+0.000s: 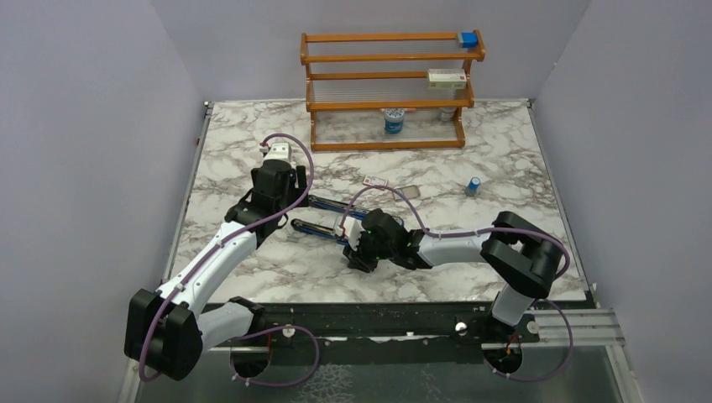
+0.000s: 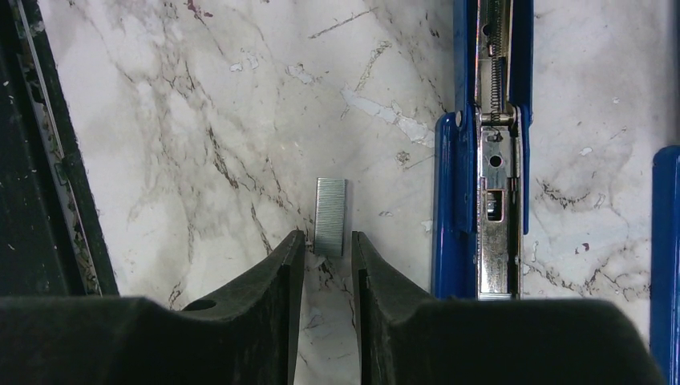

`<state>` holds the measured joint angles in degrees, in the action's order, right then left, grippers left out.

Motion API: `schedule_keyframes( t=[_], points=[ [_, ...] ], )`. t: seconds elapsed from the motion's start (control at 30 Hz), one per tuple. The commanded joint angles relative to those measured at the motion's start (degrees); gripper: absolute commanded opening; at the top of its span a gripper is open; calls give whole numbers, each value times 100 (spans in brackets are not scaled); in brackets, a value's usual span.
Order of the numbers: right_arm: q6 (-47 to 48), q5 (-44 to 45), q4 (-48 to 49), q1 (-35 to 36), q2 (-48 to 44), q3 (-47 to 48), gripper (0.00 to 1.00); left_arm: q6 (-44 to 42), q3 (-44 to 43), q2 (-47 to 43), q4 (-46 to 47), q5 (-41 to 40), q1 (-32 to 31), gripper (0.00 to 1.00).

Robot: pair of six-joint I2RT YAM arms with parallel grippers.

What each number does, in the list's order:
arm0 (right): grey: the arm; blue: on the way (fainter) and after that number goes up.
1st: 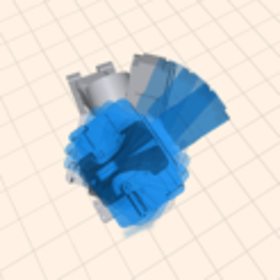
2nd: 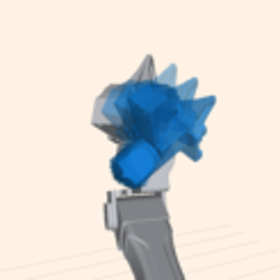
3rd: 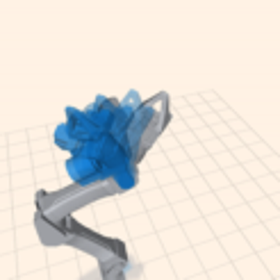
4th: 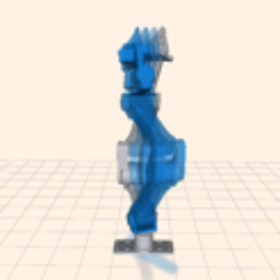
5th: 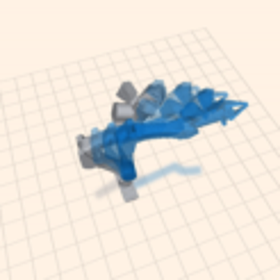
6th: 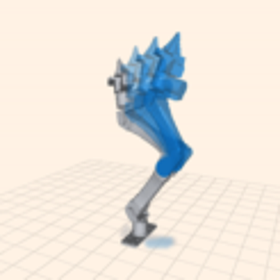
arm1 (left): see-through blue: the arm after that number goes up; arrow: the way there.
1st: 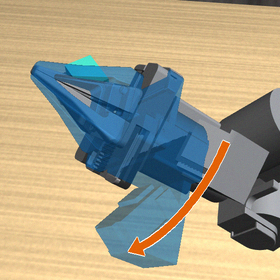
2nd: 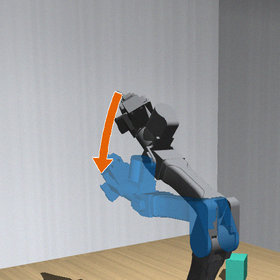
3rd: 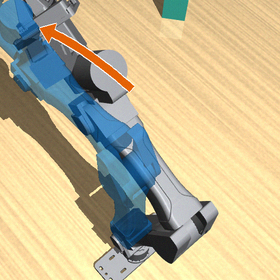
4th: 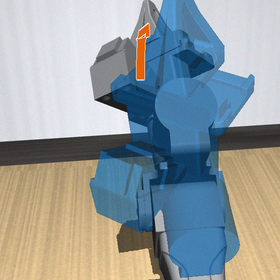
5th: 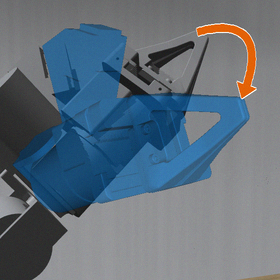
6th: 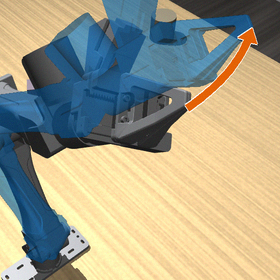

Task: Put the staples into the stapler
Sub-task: Pick up the staple from the center of the board.

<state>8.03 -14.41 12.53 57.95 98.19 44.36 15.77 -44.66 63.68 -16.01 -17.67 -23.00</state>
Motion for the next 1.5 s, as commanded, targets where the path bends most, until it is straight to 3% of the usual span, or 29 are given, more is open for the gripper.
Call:
schedule_keyframes(
  t=[0.0,0.27,0.5,0.73,0.83,0.97,1.1,1.2,1.3,1.37,1.47],
  points=[
    [167,158,-348,47,311,-142,31,-48,-188,-14,50,-122,-5,79],
    [182,208,-286,82,440,-128,31,-48,-183,-14,53,-123,-4,78],
    [120,182,-79,80,128,-333,4,-55,-183,-7,50,-155,-6,79],
    [148,-536,-95,18,-755,128,1,-56,-233,83,120,-185,15,79],
    [207,-764,-111,-389,-1120,407,1,-33,-268,170,172,-175,35,79],
    [228,-1262,-30,-1468,-1322,564,1,-21,-335,385,367,-100,42,79],
    [456,-991,282,-2188,-1286,448,1,-13,-420,629,517,-40,37,79],
    [503,-1218,-264,-2639,-1024,860,1,-13,-557,882,669,-22,36,81],
    [670,-1530,-729,-2847,-777,1069,1,-71,-835,1288,833,18,20,81],
    [1122,-1882,-559,-2851,-853,804,1,-133,-1030,1561,953,-26,22,81],
    [1043,-1724,62,-2851,-946,321,1,-211,-1183,1936,1140,-8,23,81]
  ],
)
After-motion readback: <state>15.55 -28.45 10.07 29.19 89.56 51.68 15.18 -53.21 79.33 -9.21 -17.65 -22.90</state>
